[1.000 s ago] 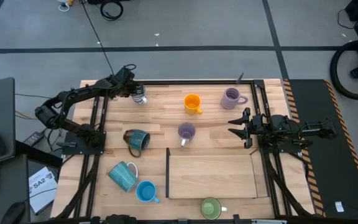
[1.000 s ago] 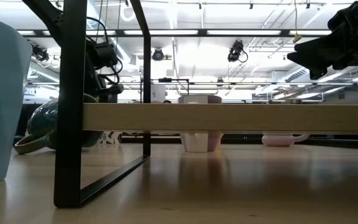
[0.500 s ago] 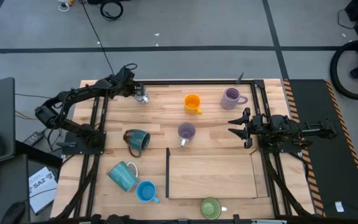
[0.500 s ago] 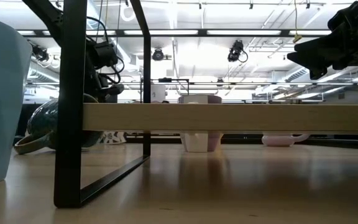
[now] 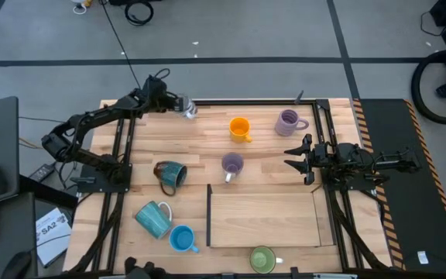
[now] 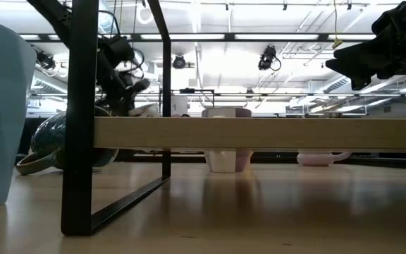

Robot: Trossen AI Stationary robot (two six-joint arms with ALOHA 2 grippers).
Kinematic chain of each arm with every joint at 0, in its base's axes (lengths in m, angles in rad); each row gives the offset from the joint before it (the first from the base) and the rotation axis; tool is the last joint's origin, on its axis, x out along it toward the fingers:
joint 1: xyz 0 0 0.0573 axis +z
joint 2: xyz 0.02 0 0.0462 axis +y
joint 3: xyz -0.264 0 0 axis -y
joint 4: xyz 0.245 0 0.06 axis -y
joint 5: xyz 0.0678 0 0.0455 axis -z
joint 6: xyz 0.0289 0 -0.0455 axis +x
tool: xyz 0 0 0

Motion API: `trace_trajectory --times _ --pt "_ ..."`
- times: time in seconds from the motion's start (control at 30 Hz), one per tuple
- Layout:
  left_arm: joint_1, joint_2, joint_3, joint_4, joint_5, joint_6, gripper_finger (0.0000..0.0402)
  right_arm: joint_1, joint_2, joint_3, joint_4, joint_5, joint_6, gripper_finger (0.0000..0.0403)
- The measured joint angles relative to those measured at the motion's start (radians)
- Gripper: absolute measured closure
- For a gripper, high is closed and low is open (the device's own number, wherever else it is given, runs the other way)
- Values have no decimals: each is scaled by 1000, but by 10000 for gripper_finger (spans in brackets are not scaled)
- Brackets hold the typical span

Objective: Place coffee mugs
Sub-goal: Put the white mug on the shelf

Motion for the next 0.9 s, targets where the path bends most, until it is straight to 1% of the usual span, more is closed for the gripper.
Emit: trace_trajectory --times 0.13,0.27,0.43,0.57,0.73,0.9 --pt "-33 -1 106 0 82 41 370 0 0 0 0 0 0 231" --pt "-103 -1 242 -24 129 85 370 0 0 0 0 1 0 231" --pt "-239 2 430 -135 137 168 370 0 0 0 0 43 0 231" --pt "-370 2 549 -188 149 200 370 0 0 0 0 56 0 231" --pt "-532 5 634 -204 151 209 370 0 0 0 0 57 0 231" --pt "-670 5 652 -206 150 208 370 0 0 0 0 57 0 231"
